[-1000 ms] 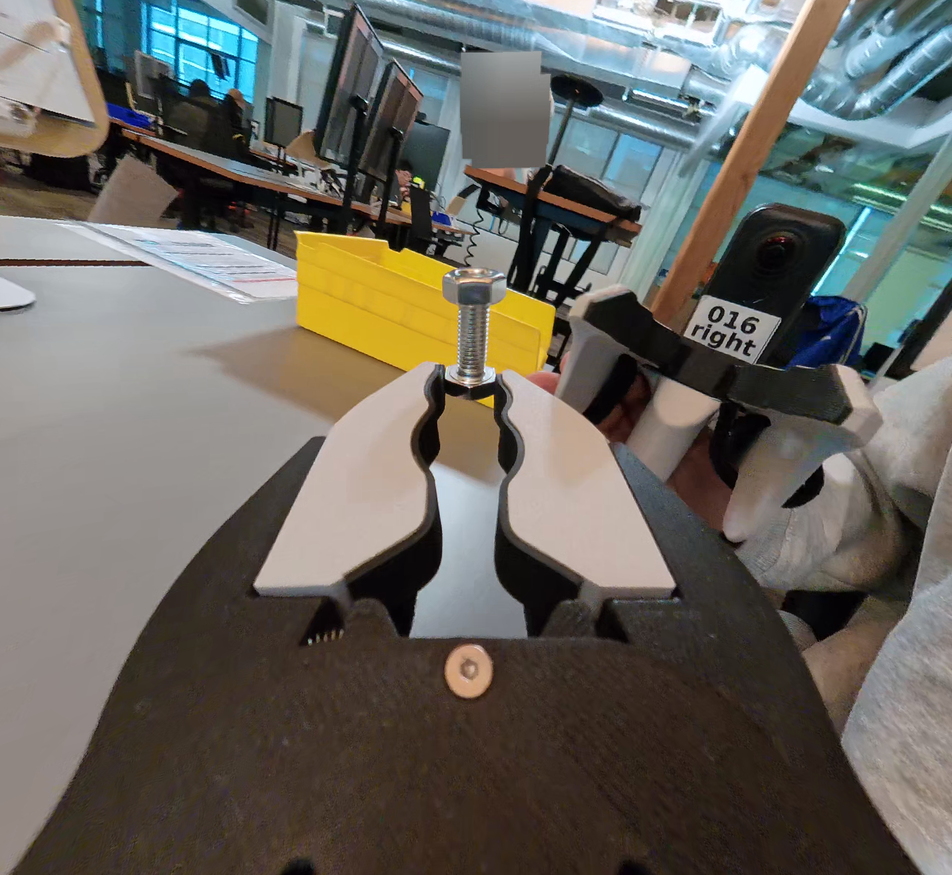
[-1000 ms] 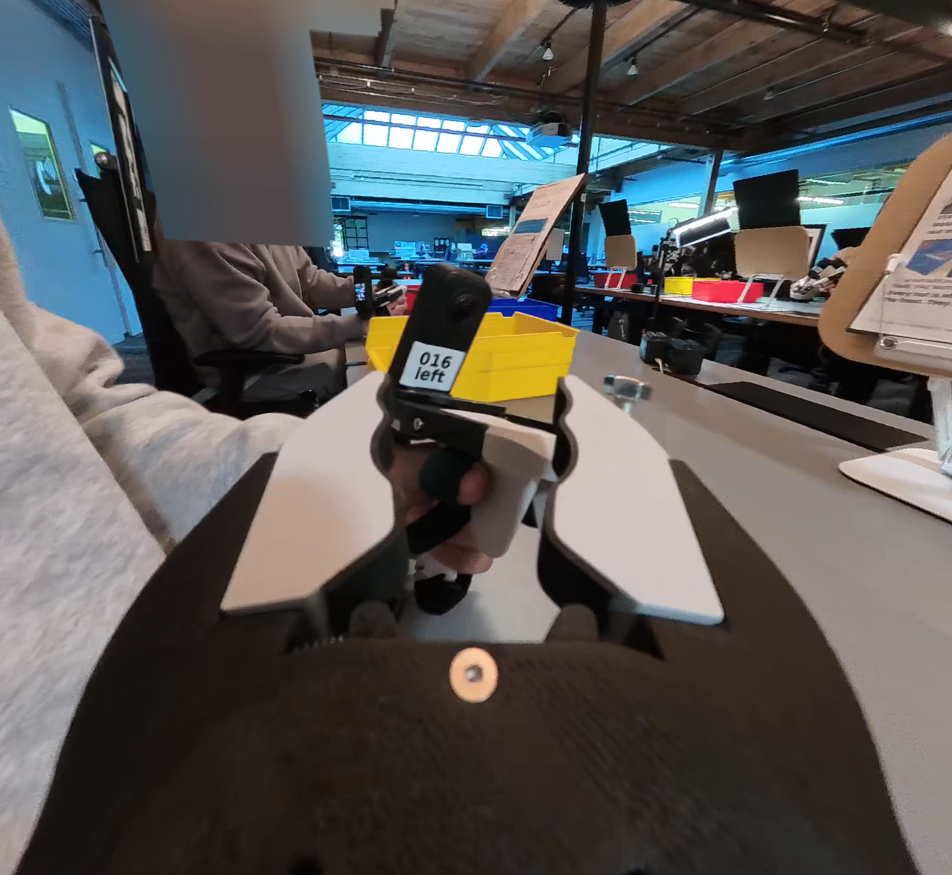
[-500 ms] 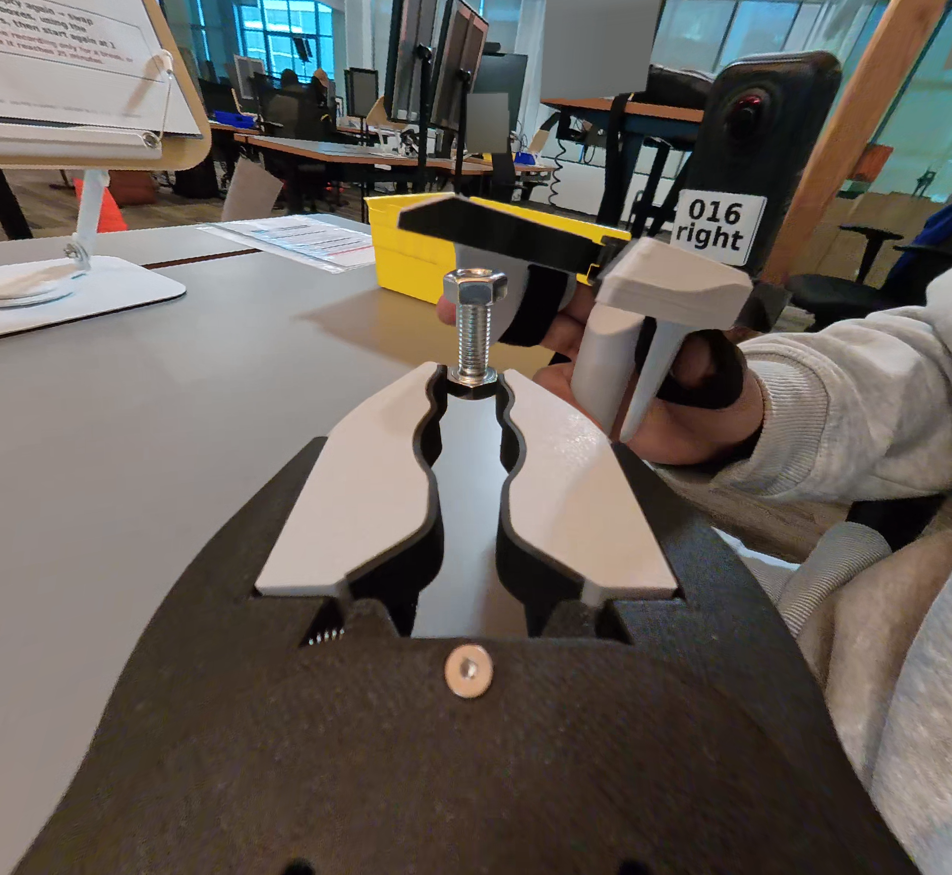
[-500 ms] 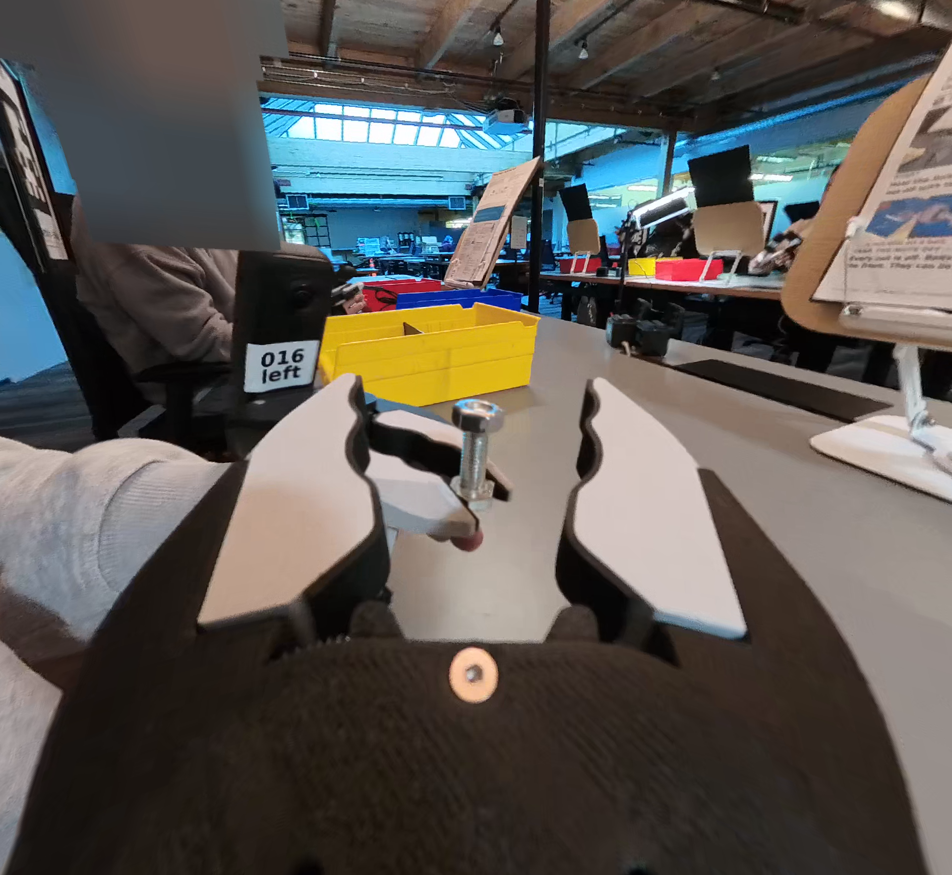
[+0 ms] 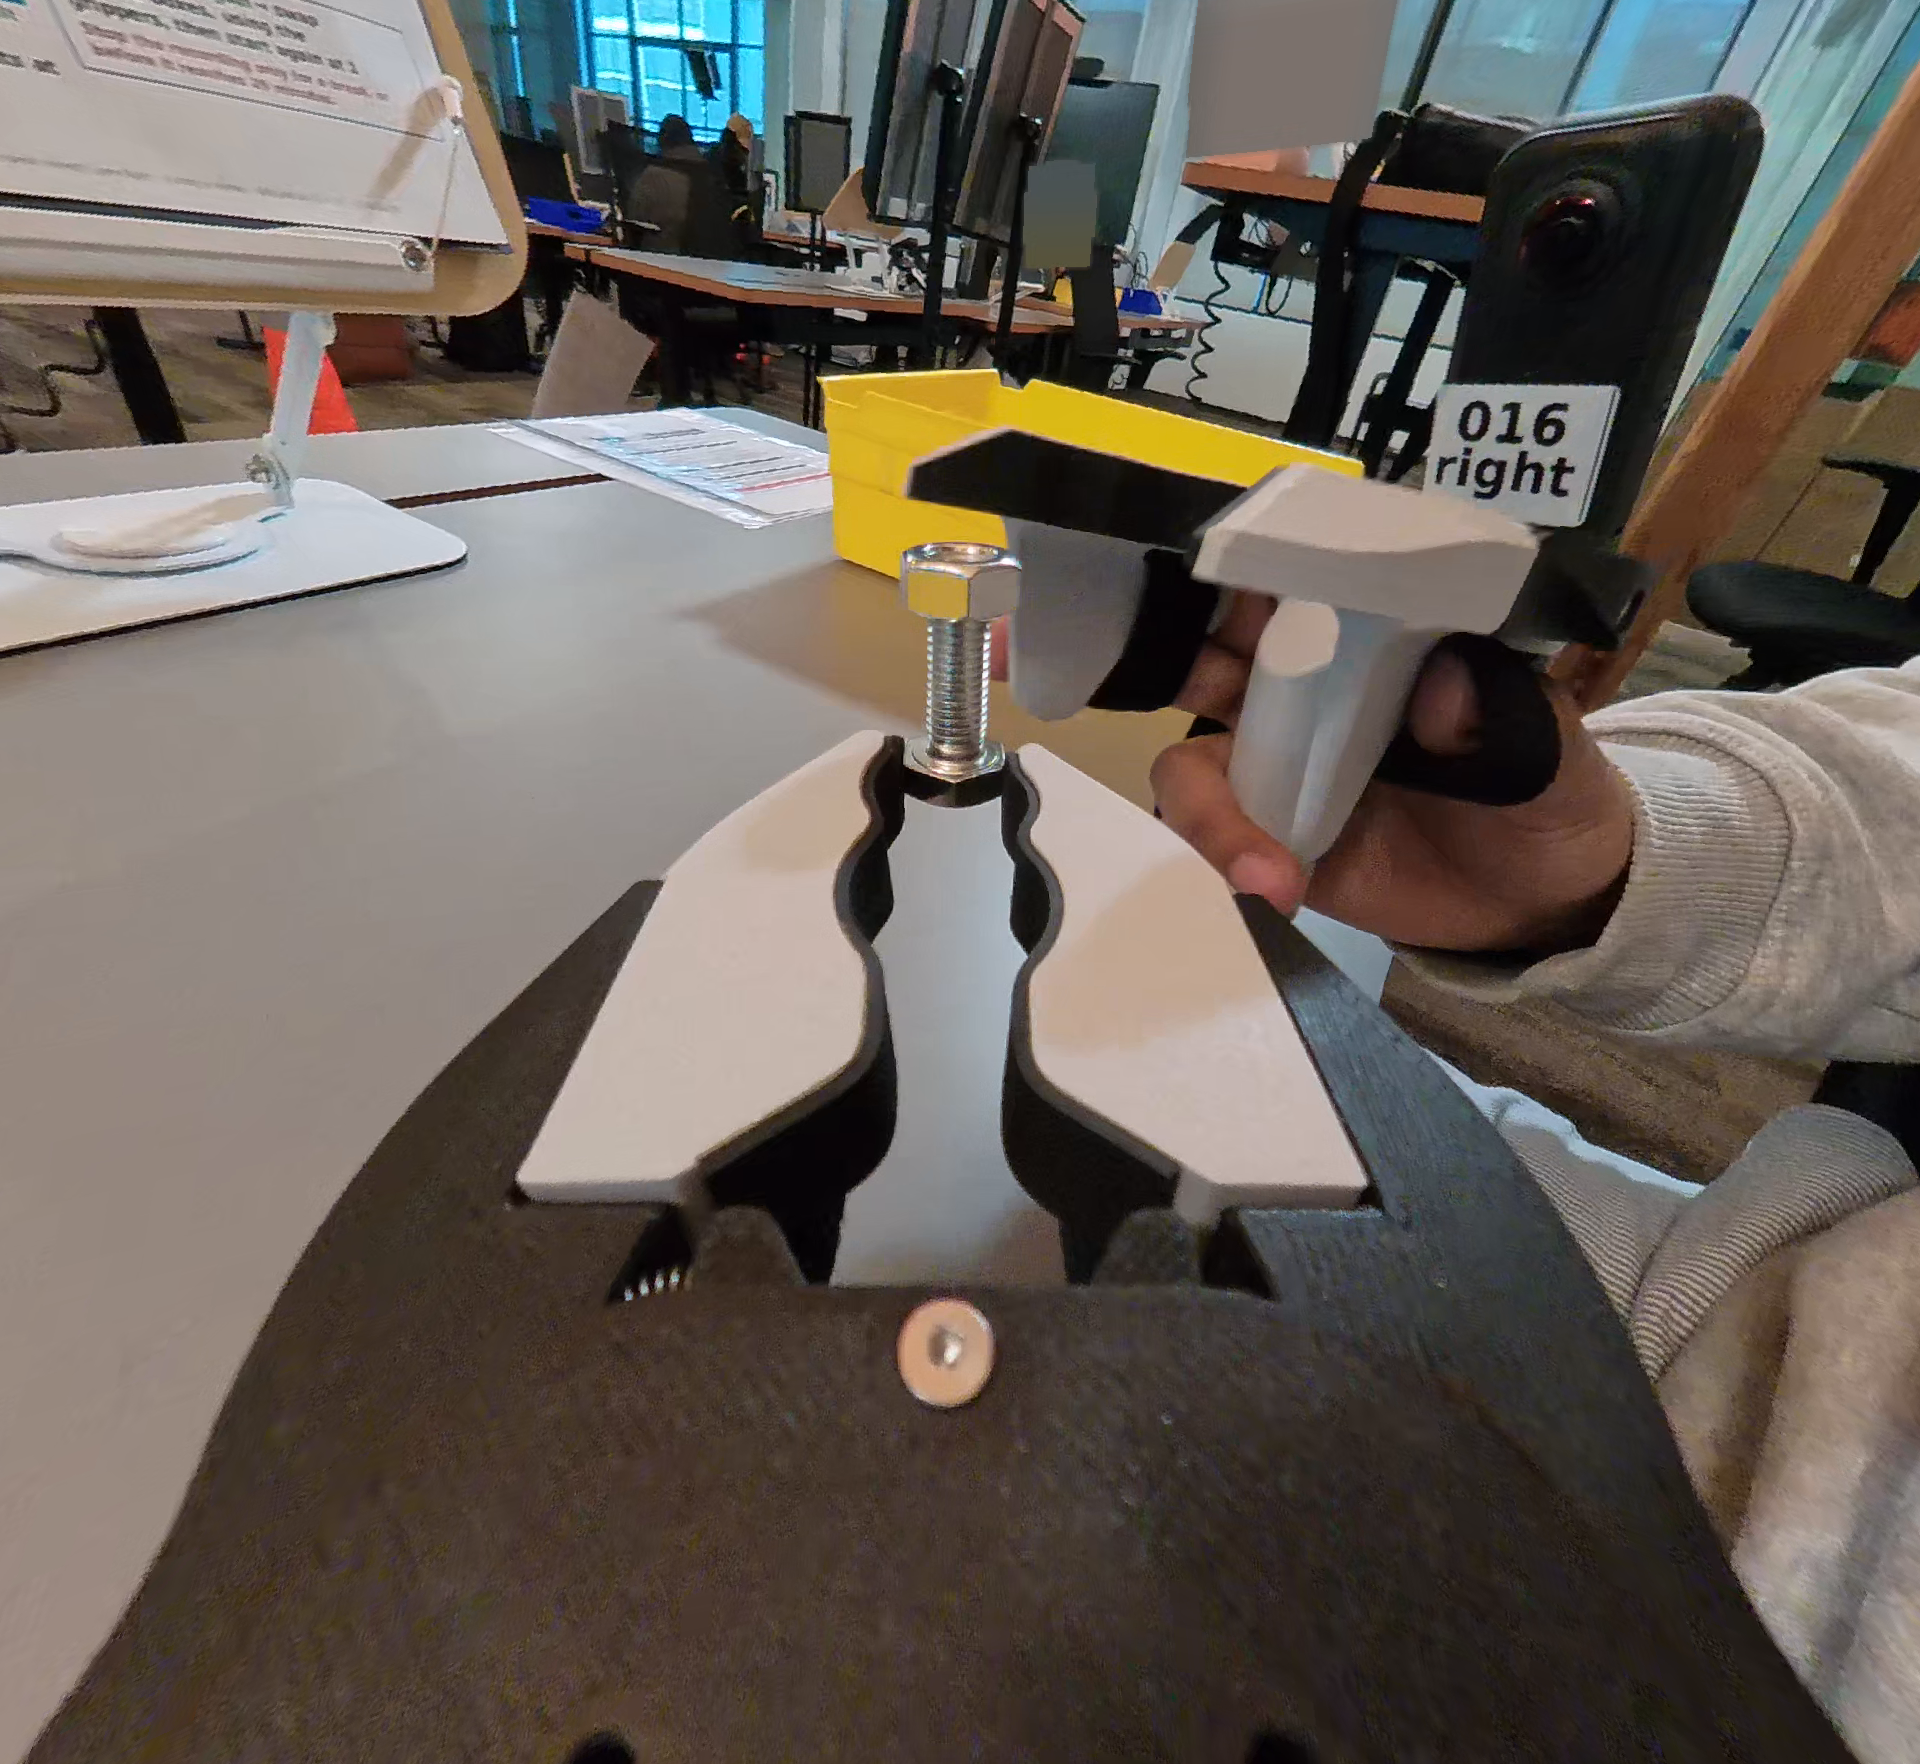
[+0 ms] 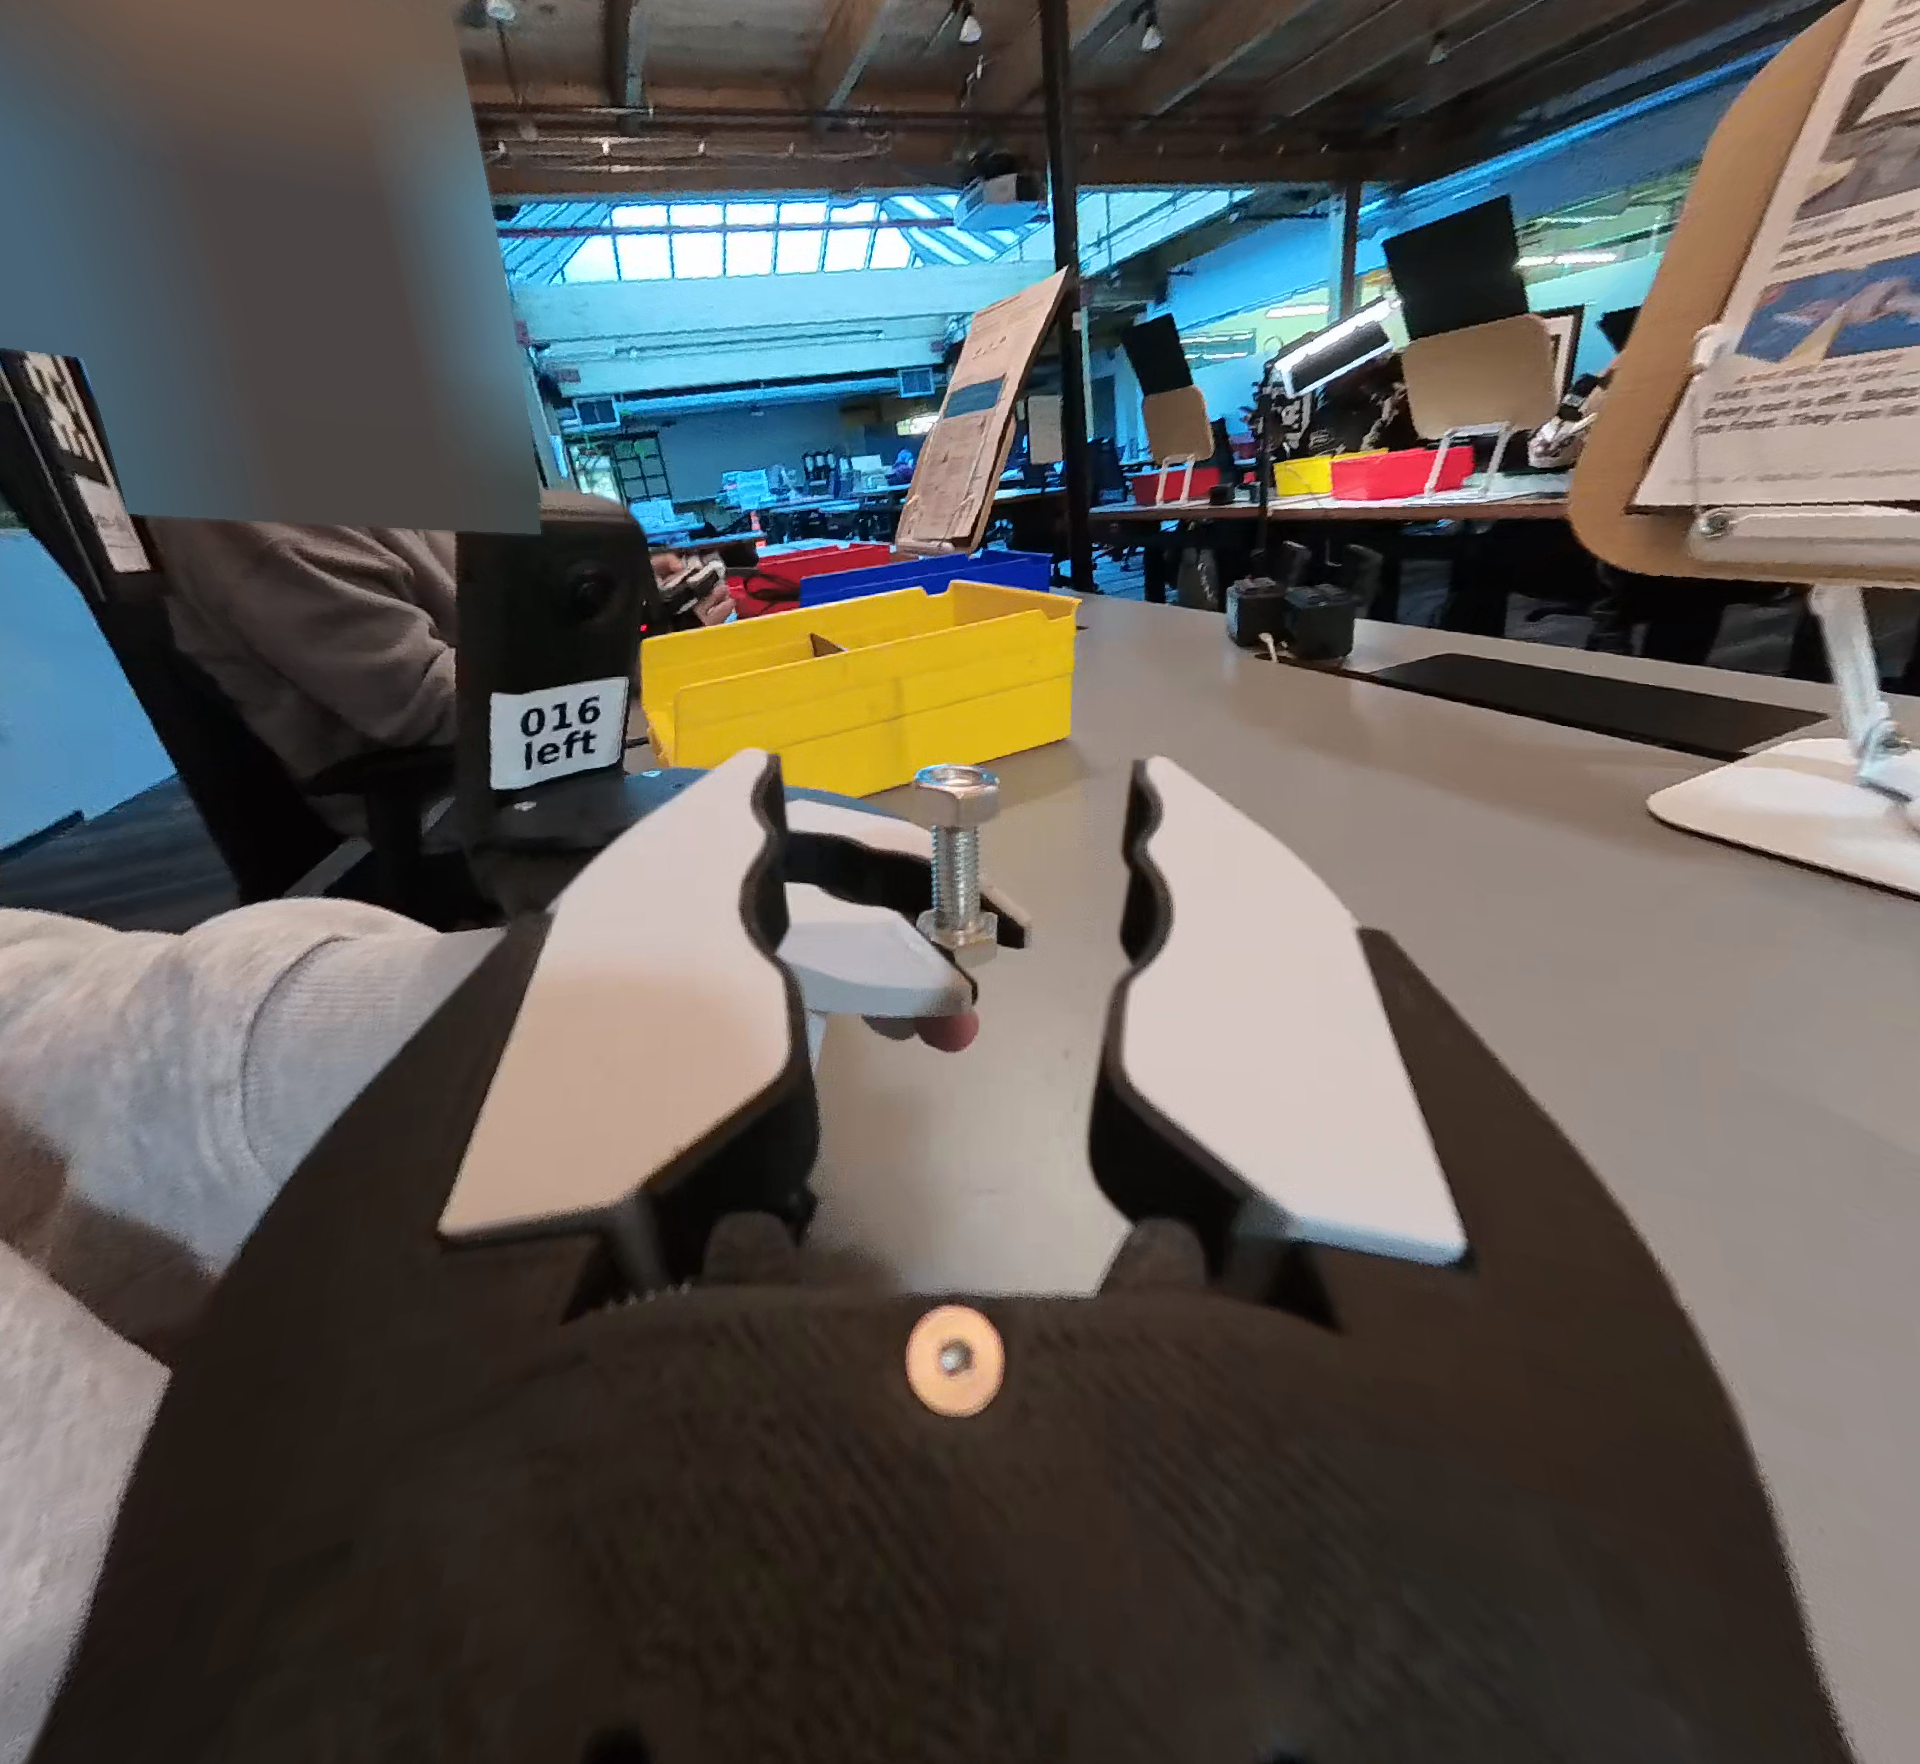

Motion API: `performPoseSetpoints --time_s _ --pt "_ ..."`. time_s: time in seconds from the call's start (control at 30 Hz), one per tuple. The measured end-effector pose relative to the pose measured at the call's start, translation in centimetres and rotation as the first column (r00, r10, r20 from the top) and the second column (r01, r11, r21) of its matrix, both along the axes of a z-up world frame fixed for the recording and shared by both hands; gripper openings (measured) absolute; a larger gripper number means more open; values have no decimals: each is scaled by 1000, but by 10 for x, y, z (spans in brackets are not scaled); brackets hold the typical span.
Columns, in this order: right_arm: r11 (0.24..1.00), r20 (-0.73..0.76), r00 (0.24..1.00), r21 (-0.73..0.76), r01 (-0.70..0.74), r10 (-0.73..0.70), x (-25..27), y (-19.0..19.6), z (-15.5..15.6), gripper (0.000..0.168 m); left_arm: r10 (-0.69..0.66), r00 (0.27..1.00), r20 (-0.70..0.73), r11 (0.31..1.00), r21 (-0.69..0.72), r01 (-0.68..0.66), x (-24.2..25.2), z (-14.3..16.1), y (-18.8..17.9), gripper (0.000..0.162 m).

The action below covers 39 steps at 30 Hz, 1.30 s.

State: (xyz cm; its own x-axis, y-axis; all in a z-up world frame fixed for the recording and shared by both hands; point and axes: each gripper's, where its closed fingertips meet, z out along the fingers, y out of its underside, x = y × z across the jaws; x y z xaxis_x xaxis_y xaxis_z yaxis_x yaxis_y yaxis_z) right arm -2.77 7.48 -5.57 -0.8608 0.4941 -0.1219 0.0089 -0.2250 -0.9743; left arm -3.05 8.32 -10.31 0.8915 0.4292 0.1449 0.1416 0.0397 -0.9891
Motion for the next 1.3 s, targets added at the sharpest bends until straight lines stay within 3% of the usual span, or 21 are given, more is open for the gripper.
performPoseSetpoints --time_s 0.07,0.13,0.2,0.23,0.3,0.43,0.5,0.63,0.7,0.83,0.87,0.97,1.13,1.2,1.3 --pt "998 6 998 37 -55 54 7 -9 -5 60 -8 1000 4 1000 2 8 1 0 1 18" --pt "993 29 995 67 -97 95 15 -14 -7 46 2 1000 11 1000 3 -2 0 0 0 18" --pt "991 6 995 89 -97 97 20 -11 -4 14 23 999 24 1000 6 -23 -4 -1 -3 18" --pt "992 -10 996 92 -91 92 21 -9 -3 11 26 999 33 1000 8 -26 -5 -1 -4 18" --pt "994 -28 997 81 -74 76 19 -7 -1 16 26 999 36 1000 11 -27 -6 -1 -3 18" --pt "1000 -41 999 28 -3 4 7 -6 1 66 7 1000 15 1000 -7 -7 -1 -2 1 18" --pt "999 -45 999 53 -11 14 9 -9 -2 59 5 1000 11 1000 -13 -5 0 -2 2 18" --pt "990 12 995 96 -100 99 20 -12 -7 14 30 998 52 1000 3 -30 -6 -3 -2 18" --pt "992 39 994 79 -102 99 17 -11 -8 18 31 998 61 999 8 -32 -7 -3 -3 18" --pt "999 36 999 -22 -32 33 5 -3 0 59 14 999 49 1000 -6 -13 -3 -4 0 18" --pt "999 29 999 -35 -21 22 4 -2 1 63 7 999 46 1000 -5 -7 -2 -4 1 18" --pt "998 53 997 -11 -63 64 7 -7 -4 55 1 999 48 1000 -2 0 -1 -3 2 18" --pt "992 68 993 72 -103 98 14 -11 -11 19 3 998 63 1000 16 -4 -3 -3 0 18" --pt "994 48 996 80 -74 70 11 -8 -11 23 0 998 56 1000 8 -1 -2 -3 1 19" --pt "999 12 1000 41 -3 3 3 -3 -5 47 -12 999 38 1000 -3 12 1 -3 4 18"
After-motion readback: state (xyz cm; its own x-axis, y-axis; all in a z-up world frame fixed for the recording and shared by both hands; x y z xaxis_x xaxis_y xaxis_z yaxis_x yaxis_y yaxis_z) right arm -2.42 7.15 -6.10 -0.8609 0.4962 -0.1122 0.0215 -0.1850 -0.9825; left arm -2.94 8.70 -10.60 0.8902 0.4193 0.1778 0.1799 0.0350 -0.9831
